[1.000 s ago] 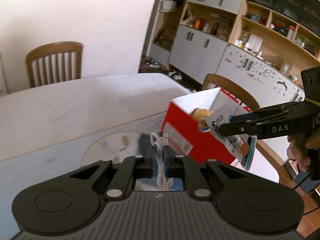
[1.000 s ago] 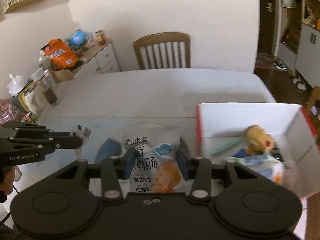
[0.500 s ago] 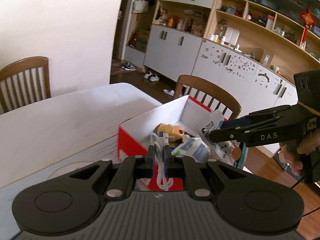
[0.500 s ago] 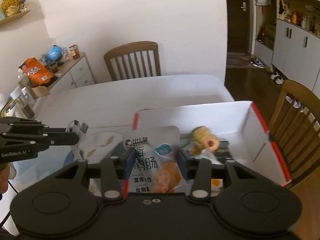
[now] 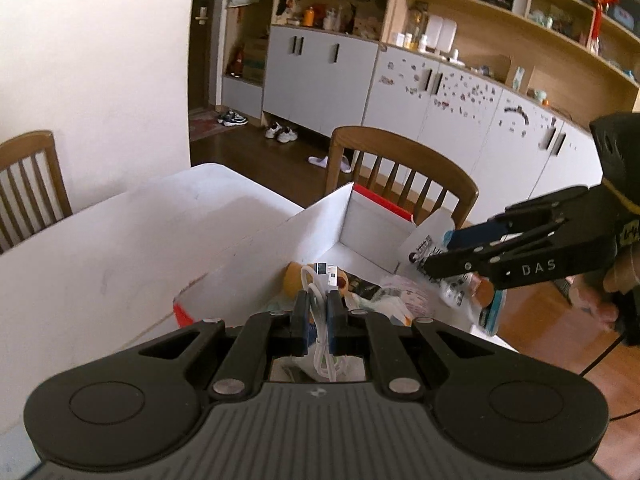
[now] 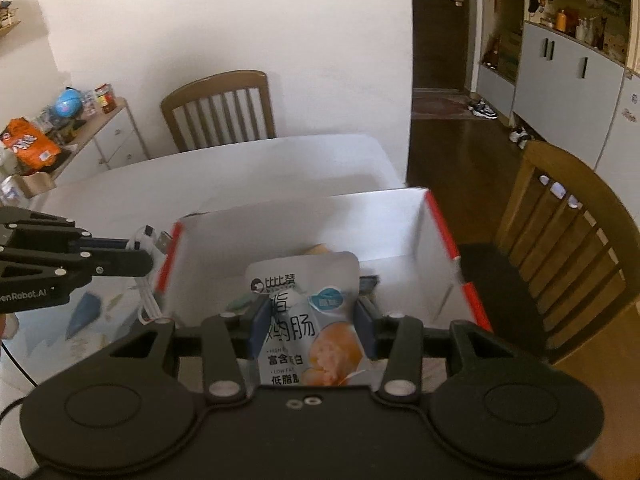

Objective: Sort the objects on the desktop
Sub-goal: 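Carry the USB cable and sausage packet with both grippers into the shoebox, then open the right gripper to drop the sausage packet while the left releases the cable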

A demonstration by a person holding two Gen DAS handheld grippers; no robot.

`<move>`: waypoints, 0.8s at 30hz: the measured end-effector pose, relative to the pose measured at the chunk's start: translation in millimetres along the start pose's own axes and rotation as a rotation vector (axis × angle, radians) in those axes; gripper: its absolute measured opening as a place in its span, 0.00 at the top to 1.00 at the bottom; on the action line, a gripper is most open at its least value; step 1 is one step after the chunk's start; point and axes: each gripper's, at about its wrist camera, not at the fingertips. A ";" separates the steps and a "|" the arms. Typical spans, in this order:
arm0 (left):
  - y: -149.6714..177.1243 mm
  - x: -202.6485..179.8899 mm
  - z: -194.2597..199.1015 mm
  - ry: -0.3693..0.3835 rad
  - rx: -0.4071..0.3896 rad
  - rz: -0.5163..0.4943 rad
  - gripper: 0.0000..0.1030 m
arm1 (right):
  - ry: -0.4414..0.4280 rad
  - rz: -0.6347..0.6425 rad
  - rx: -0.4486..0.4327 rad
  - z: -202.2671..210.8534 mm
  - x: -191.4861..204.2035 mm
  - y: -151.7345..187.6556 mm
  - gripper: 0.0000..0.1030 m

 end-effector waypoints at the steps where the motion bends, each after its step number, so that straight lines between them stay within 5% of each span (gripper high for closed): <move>1: -2.8 -0.1 -4.8 -0.003 0.006 -0.011 0.93 | 0.004 0.002 -0.001 -2.2 -3.0 -1.8 0.57; 24: -9.4 6.3 -99.0 -0.021 0.255 -0.100 0.94 | 0.039 0.079 0.141 -87.1 -27.3 3.8 0.57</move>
Point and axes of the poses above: each gripper's, at about its wrist camera, not at the fingertips, and z roughly against the way its jaws point, x to its left, y to its underside, and after that the axes turned 3 degrees about -z, right-handed
